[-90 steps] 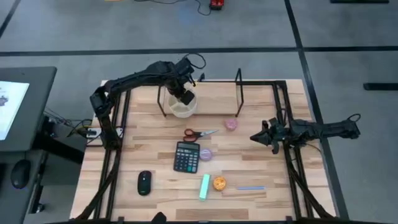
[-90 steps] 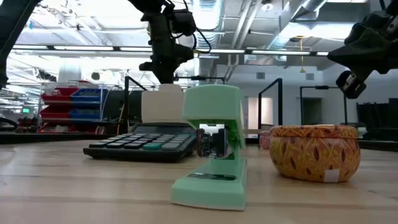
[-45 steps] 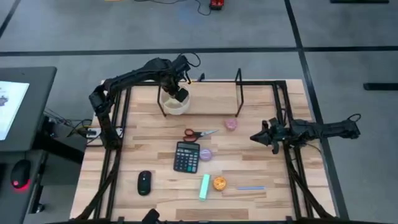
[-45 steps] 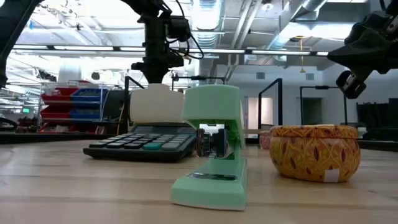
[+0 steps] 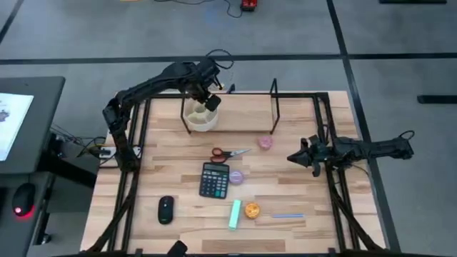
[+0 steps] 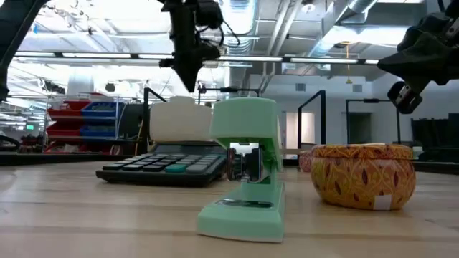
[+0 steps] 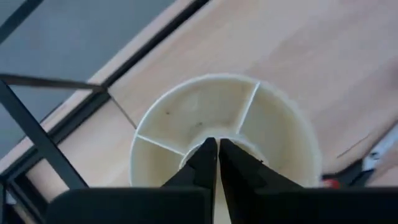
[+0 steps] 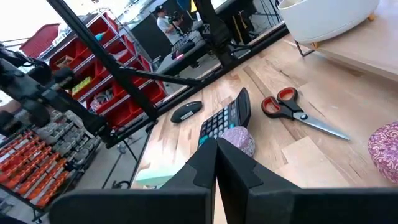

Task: Stock shelves
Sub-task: Put the black calculator on the shelf

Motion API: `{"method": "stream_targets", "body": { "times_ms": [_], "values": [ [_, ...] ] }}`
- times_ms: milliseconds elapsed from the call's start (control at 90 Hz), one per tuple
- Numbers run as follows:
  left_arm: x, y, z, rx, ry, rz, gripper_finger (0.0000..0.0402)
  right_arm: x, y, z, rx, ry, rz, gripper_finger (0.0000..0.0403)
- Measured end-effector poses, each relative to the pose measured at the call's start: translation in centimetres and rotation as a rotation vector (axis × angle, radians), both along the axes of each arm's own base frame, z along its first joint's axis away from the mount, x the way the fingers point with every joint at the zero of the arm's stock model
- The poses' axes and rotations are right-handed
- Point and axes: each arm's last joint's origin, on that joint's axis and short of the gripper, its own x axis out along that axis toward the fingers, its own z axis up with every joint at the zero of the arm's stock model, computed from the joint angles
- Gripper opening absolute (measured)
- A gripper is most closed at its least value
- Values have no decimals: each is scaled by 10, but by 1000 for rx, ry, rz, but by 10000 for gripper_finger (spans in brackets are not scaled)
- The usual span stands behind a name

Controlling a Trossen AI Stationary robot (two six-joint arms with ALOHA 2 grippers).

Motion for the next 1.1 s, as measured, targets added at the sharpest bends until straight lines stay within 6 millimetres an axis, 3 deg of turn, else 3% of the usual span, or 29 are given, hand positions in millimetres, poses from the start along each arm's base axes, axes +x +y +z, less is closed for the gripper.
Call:
{"method": "stream_targets", "body": {
  "times_ms": [289,544,700,800,889,1100],
  "values": [
    [7,-30,63,69,-200,-97,0,0,0,0,0,0,0,0],
    [13,-94,109,10,-382,-249,0,0,-3,0,0,-1,-35,0],
    [16,-140,121,-10,-439,-307,0,1,-4,1,9,-19,-53,0],
    [13,-166,123,-4,-449,-261,0,1,-6,5,189,-53,-73,0],
    [4,-188,127,46,-439,-230,0,1,-6,8,368,-79,-70,0],
    [-29,-229,134,120,-435,-93,0,1,-3,11,549,-88,-29,0]
  ]
}}
